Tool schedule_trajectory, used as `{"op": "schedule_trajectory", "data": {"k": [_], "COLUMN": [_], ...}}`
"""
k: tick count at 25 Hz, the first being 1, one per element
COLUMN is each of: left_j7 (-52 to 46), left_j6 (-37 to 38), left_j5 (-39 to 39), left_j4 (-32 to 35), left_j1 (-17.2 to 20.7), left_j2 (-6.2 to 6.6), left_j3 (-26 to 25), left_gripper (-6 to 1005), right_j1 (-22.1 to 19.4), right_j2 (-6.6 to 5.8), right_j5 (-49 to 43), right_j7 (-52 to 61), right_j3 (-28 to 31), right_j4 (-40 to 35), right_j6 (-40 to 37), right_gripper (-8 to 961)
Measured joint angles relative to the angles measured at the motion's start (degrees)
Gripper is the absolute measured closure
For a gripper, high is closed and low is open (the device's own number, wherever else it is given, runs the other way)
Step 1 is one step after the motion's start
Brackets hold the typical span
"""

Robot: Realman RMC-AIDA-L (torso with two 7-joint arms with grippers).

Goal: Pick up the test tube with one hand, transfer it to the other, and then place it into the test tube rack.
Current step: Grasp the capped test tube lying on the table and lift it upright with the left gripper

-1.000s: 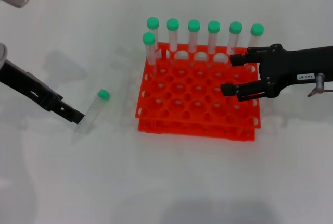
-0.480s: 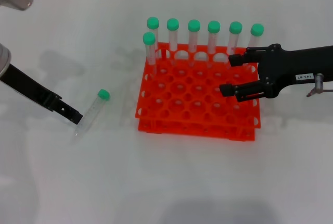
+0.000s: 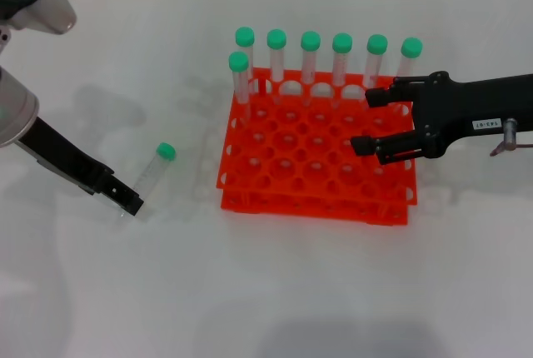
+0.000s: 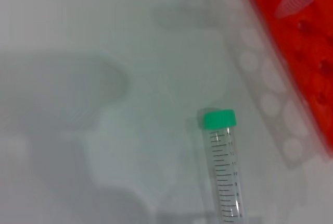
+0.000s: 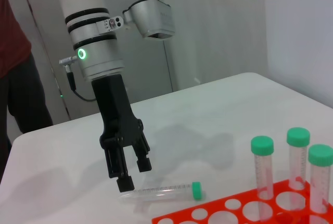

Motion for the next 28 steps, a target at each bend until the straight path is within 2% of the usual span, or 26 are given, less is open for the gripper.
{"op": "schedule_trajectory", "data": {"k": [18, 26, 28], "left_j7": [-3.72, -3.77, -3.78], "left_j6": [-1.47, -2.08, -2.11], "left_j5": [1.55, 1.57, 1.57], "left_j4": [-0.81, -2.01, -2.25], "left_j1": [-0.87, -1.67, -1.83], "left_j2": [-0.03, -0.53, -0.60], "left_j3": [2.77, 2.74, 2.76], "left_gripper": [167, 536, 535], "right_j1": [0.09, 0.09, 0.10], "right_j2": [0.00, 0.00, 0.00], "right_j5": [0.00, 0.00, 0.00], "right_j7": [-0.07, -0.34, -0.35], "right_j3": [-0.01, -0.01, -0.01], "right_j4": [0.00, 0.00, 0.01], "right_j6": [0.01, 0.01, 0.01], "right_gripper": [111, 112, 112]}}
